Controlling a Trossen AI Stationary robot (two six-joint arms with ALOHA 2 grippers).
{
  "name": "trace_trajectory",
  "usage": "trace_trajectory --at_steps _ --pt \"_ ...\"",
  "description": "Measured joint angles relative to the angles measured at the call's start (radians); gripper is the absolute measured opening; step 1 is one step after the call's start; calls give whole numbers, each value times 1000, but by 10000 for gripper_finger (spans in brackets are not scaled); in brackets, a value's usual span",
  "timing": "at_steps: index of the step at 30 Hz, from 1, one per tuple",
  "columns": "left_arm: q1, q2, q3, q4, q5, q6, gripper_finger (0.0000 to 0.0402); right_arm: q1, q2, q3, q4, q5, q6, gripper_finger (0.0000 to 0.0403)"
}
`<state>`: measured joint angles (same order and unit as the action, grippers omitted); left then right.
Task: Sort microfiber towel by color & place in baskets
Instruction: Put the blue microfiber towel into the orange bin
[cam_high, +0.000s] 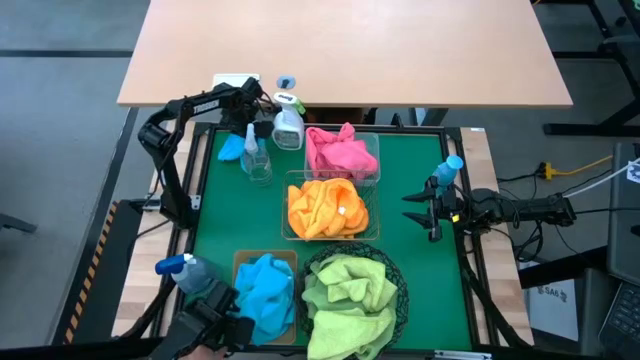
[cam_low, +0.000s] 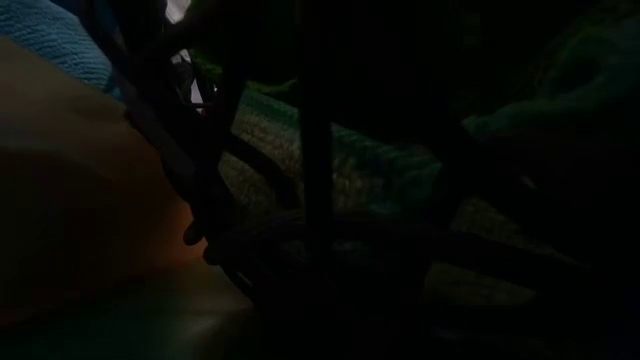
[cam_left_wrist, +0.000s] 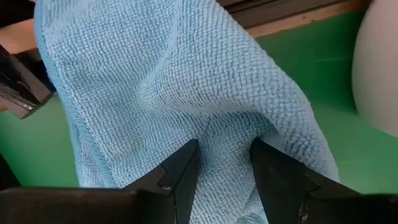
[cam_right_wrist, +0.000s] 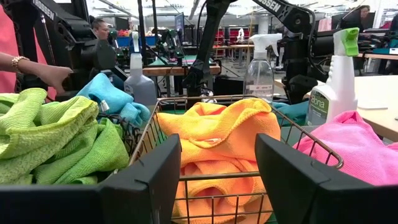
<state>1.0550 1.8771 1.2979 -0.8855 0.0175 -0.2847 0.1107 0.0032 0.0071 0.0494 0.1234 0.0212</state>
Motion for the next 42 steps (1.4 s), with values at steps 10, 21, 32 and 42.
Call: trace_trajectory --at_steps 10,21,32,42 --pt "0 1 -2 5 -7 -4 83 0 0 0 0 0 0 205" --pt "0 0 -3 -4 -5 -4 5 0 0 0 0 0 0 205" --pt "6 -136 -3 -49 1 -2 2 0 0 0 0 0 0 205" --pt "6 -365 -3 -49 1 -3 1 0 0 0 0 0 0 205"
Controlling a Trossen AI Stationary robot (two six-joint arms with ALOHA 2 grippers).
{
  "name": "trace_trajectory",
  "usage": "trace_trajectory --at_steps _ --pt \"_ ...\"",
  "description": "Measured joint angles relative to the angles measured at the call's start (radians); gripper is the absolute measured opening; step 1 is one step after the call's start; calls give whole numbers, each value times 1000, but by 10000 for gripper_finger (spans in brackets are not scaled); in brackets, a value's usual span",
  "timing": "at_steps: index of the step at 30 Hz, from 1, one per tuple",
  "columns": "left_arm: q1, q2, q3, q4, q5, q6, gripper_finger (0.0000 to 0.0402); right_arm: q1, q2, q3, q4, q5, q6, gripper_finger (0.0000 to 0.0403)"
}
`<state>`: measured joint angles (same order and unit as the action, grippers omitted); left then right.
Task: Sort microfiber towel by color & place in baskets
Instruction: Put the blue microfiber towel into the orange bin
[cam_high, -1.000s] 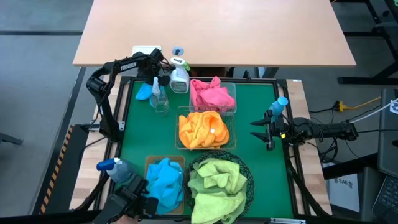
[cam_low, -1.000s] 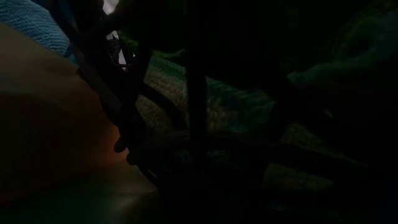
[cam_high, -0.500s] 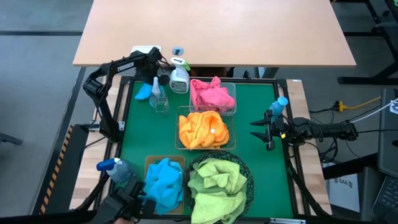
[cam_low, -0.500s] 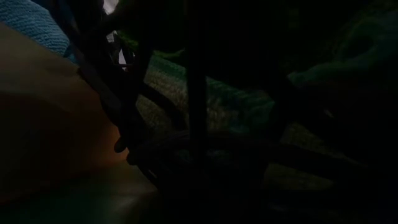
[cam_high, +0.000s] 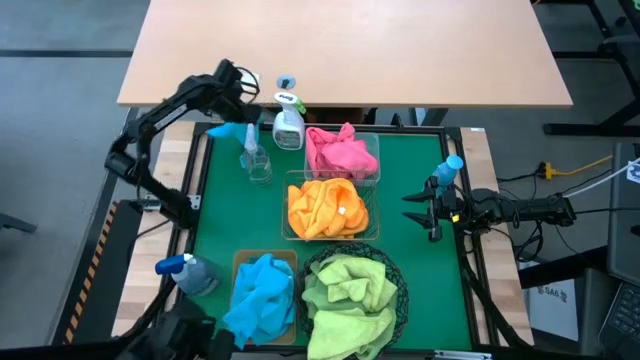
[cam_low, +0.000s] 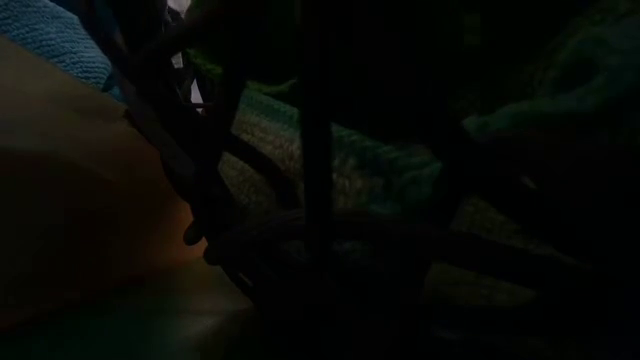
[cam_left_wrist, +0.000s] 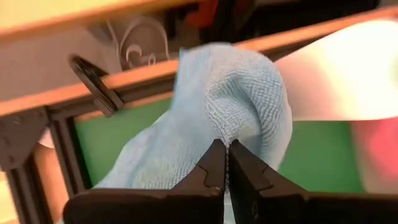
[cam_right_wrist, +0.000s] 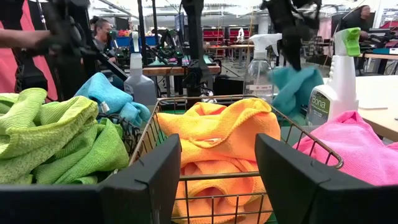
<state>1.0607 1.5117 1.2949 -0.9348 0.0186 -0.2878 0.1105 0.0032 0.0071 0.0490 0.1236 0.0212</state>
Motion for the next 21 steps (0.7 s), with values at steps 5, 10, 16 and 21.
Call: trace_trajectory --at_steps 5,10,16,21 --pt "-1 -144 0 3 -26 0 0 0 0 0 -5 0 0 205" --pt "-2 -299 0 7 -27 1 0 0 0 0 -9 -1 -1 205" --pt "-28 -478 0 8 -24 1 0 0 0 1 -10 -1 -2 205" --pt "-65 -613 0 8 -22 1 0 0 0 1 -12 -1 -2 205"
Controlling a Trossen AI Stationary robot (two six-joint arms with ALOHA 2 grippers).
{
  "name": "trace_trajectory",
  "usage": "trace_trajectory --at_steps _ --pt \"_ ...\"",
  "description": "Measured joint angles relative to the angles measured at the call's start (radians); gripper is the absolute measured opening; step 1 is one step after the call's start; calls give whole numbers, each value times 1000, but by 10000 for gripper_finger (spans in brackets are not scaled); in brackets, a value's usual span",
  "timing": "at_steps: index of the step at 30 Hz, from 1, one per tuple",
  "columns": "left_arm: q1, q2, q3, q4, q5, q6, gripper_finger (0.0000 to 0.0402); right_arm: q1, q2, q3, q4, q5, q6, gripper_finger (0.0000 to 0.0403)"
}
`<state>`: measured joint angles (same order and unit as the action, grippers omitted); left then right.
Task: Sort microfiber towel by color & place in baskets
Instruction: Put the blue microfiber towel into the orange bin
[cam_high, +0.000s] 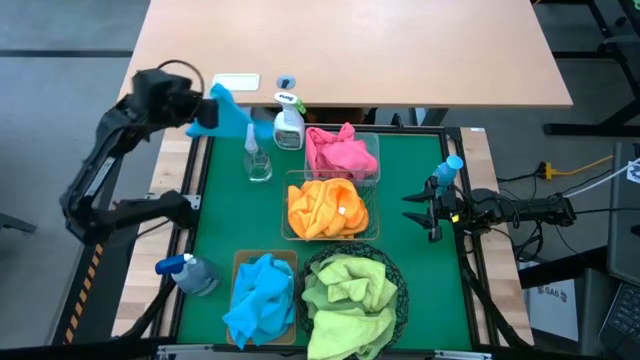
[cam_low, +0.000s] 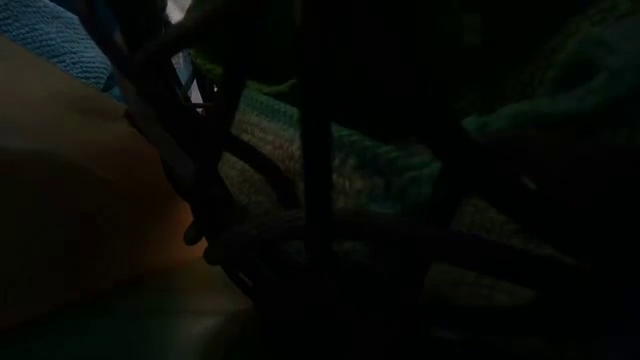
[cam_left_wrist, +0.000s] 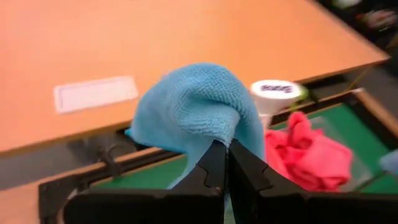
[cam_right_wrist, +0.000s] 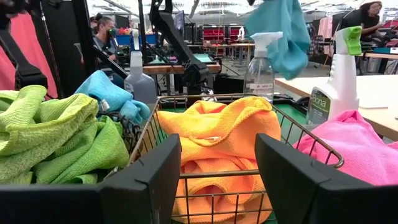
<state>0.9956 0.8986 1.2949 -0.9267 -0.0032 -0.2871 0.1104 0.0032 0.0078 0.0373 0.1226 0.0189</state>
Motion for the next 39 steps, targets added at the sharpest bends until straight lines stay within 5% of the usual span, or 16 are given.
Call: trace_trajectory --at_steps 7,15,29,39 --pt "-43 -154 0 38 124 -29 0 0 0 0 -1 0 0 205" --pt "-71 -272 0 201 388 -145 0 0 0 0 -1 0 0 205" --pt "-76 -313 0 254 776 -212 0 0 0 0 -2 0 0 205" --pt "-76 -320 0 255 836 -237 0 0 0 0 -2 0 0 205"
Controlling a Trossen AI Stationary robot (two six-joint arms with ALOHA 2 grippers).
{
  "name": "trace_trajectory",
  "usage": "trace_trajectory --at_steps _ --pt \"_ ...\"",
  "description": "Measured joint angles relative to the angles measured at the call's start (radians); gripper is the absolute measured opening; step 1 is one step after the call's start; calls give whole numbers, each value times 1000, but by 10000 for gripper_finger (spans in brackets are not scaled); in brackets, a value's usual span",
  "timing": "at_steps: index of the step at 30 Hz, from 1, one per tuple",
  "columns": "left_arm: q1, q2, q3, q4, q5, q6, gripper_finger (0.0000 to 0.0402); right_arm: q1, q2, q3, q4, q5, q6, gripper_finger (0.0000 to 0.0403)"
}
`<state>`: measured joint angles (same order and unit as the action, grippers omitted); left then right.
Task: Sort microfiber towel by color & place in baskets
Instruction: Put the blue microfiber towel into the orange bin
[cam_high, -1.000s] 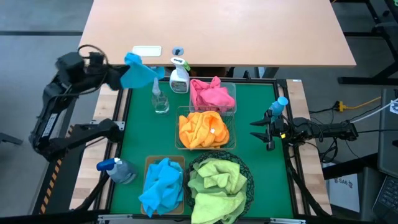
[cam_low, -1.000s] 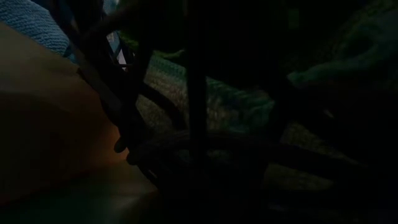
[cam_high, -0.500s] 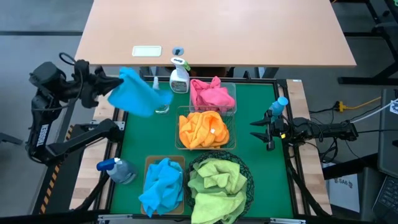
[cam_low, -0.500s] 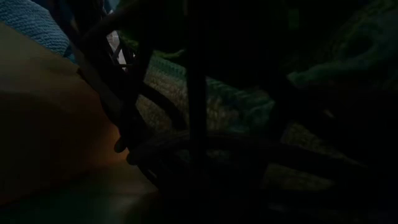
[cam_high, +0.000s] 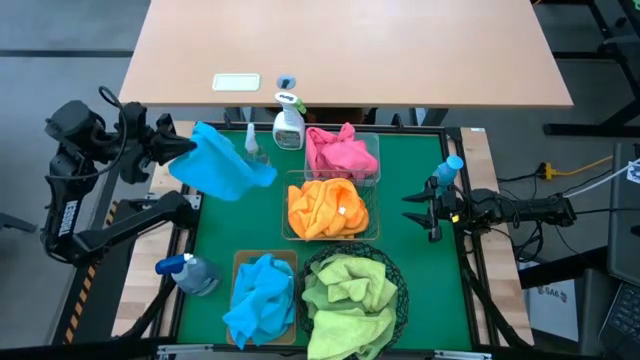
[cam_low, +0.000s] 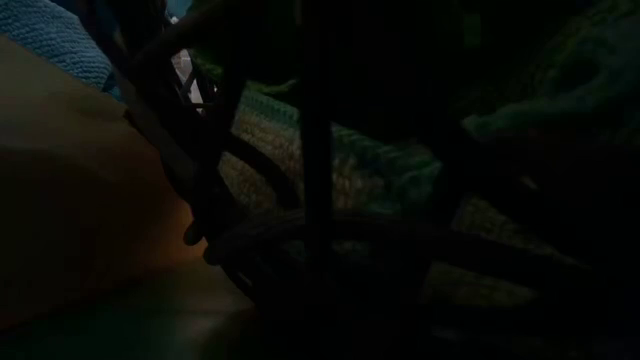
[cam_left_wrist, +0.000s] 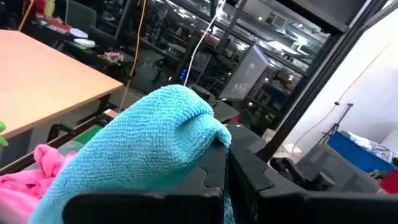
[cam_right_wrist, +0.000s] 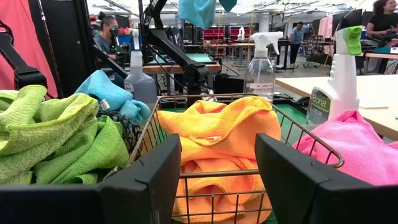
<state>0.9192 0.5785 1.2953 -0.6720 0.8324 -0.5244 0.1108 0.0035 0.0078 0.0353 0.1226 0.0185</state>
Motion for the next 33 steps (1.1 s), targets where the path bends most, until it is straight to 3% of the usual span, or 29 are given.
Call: trace_trajectory --at_steps 10,20,25,33 --pt "0 24 0 24 -84 66 0 0 0 0 0 0 0 205" --pt "-30 198 0 148 -108 130 0 0 0 0 0 0 0 205" --pt "-156 321 0 207 -147 159 0 0 0 0 0 0 0 205" --pt "-480 455 0 308 -200 126 0 0 0 0 0 0 0 205"
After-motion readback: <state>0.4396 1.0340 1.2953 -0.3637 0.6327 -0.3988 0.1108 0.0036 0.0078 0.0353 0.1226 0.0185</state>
